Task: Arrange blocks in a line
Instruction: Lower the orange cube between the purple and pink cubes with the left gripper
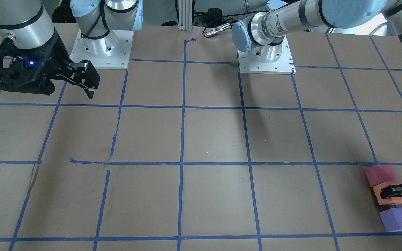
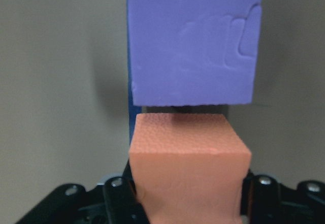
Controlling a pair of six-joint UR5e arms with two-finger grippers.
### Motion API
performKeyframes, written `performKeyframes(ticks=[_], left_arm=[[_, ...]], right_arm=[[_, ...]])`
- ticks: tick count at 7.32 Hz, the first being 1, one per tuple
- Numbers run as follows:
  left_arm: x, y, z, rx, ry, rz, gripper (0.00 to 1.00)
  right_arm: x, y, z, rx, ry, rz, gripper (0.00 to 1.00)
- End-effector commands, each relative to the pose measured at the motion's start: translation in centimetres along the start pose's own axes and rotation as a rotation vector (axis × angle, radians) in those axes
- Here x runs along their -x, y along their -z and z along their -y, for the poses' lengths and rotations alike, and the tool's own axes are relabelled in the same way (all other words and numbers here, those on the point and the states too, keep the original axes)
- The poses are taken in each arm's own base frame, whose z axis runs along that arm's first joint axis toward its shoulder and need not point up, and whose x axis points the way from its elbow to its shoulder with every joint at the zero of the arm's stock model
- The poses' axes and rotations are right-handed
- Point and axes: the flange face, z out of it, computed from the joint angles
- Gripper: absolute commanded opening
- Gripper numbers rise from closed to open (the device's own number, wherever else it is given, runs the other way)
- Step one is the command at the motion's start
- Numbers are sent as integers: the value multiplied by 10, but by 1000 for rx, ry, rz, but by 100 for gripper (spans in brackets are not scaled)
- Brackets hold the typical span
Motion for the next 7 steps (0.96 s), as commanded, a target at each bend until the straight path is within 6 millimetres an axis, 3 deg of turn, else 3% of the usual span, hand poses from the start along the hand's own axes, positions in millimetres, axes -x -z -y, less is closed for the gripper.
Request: performKeyframes(ticks=[1, 7], left_arm=[[0, -3, 0, -8, -1, 3, 0], [1, -17, 3, -18, -5, 6, 0]], right_arm=[[0, 3, -2, -6, -2, 1, 100], [-1, 2, -2, -5, -2, 0, 100]])
